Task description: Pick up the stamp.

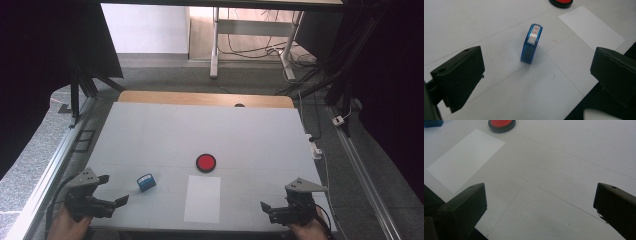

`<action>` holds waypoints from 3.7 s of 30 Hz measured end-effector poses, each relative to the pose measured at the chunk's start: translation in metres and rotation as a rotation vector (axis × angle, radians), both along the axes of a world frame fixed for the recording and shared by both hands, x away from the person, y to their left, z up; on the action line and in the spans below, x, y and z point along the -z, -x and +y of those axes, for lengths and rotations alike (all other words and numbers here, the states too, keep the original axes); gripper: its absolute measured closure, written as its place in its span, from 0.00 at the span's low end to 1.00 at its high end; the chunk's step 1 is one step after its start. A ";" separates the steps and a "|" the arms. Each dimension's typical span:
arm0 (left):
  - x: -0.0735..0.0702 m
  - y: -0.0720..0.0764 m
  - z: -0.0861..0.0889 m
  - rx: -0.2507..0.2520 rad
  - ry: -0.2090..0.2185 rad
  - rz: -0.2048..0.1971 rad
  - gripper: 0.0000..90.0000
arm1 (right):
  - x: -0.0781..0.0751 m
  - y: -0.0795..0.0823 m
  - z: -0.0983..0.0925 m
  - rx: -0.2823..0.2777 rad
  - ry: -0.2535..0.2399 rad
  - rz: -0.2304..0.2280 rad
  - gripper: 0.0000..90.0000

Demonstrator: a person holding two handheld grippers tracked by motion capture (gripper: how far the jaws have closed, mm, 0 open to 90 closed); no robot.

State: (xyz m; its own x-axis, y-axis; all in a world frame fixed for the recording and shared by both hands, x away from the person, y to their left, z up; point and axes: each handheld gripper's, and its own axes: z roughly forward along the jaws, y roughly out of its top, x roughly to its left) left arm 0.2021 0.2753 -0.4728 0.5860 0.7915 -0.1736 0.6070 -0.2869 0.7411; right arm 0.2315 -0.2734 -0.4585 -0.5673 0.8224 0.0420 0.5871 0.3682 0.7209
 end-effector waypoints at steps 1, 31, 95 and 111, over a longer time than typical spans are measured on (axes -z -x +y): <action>0.000 -0.002 -0.002 0.002 0.001 -0.001 0.00 | 0.000 0.000 0.000 0.000 0.000 0.000 0.00; 0.012 -0.058 -0.037 0.074 -0.048 0.023 0.00 | 0.001 -0.001 0.002 -0.016 0.014 0.013 0.00; 0.003 -0.075 -0.052 0.263 -0.131 0.016 0.78 | 0.001 -0.001 0.004 -0.047 0.026 0.022 0.00; -0.016 -0.079 -0.075 0.295 -0.118 -0.046 0.78 | 0.001 -0.001 0.004 -0.051 0.023 0.019 0.00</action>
State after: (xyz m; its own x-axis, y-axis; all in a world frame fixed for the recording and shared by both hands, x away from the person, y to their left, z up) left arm 0.2808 0.2005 -0.4565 0.7981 0.5997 -0.0587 0.4519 -0.5312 0.7167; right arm 0.2328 -0.2693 -0.4598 -0.6080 0.7932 0.0341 0.5804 0.4148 0.7008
